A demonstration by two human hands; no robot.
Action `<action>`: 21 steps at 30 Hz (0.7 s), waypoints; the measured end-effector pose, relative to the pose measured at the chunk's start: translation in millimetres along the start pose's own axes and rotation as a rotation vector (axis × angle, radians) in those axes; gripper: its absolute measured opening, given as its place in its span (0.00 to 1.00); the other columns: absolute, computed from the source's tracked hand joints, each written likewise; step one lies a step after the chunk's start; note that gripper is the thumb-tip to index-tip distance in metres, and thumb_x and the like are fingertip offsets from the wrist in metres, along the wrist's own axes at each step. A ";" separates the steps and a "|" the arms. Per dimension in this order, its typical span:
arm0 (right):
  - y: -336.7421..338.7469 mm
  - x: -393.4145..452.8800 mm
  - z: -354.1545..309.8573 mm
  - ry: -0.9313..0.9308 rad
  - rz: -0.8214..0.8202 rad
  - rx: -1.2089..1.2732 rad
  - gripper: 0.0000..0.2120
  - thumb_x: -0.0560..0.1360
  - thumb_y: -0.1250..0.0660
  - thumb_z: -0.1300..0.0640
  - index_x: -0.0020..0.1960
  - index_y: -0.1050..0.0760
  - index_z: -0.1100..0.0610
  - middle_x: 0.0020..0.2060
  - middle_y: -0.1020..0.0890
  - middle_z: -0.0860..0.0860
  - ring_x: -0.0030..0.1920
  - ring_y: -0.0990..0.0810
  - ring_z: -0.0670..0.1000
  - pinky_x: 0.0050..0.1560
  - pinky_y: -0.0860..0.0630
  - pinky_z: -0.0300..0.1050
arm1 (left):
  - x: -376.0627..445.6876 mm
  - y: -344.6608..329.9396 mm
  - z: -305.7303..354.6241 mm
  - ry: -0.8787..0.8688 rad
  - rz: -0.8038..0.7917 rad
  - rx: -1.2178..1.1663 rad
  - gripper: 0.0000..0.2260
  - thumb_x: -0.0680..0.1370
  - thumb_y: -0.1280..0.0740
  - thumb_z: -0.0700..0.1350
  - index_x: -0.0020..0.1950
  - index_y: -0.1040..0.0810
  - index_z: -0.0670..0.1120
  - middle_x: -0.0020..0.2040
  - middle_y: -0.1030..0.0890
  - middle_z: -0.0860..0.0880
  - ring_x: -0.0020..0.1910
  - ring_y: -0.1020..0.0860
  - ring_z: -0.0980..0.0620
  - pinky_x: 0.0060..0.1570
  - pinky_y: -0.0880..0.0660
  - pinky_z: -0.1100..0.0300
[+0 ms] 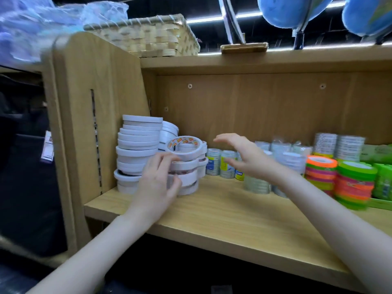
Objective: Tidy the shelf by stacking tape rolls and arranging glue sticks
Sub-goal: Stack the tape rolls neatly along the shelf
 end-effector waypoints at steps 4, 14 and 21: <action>-28.5 43.1 -19.9 0.088 -0.166 -0.153 0.21 0.76 0.39 0.65 0.67 0.33 0.53 0.65 0.29 0.49 0.61 0.30 0.56 0.60 0.33 0.52 | -6.5 10.6 -21.7 0.149 -0.030 -0.056 0.21 0.71 0.40 0.51 0.59 0.28 0.42 0.53 0.28 0.49 0.52 0.26 0.52 0.53 0.32 0.64; -11.0 45.9 -41.9 0.078 -0.283 0.055 0.08 0.77 0.36 0.61 0.56 0.26 0.59 0.45 0.25 0.49 0.44 0.25 0.47 0.43 0.32 0.36 | -11.9 6.0 -29.4 0.236 0.046 -0.233 0.18 0.72 0.29 0.37 0.59 0.29 0.44 0.54 0.27 0.48 0.53 0.25 0.55 0.51 0.31 0.78; -13.9 48.1 -53.3 0.031 -0.275 -0.031 0.10 0.73 0.33 0.60 0.51 0.25 0.66 0.45 0.23 0.57 0.41 0.28 0.51 0.45 0.33 0.45 | -12.2 7.7 -31.5 0.322 0.056 -0.338 0.20 0.72 0.29 0.37 0.58 0.34 0.49 0.57 0.27 0.48 0.55 0.23 0.52 0.57 0.26 0.62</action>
Point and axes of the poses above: each hand's wrist, its own x-axis towards the middle knuckle, its own y-axis out of the back of the hand, z = x × y, the point moved 1 cm from there along x, towards the middle knuckle
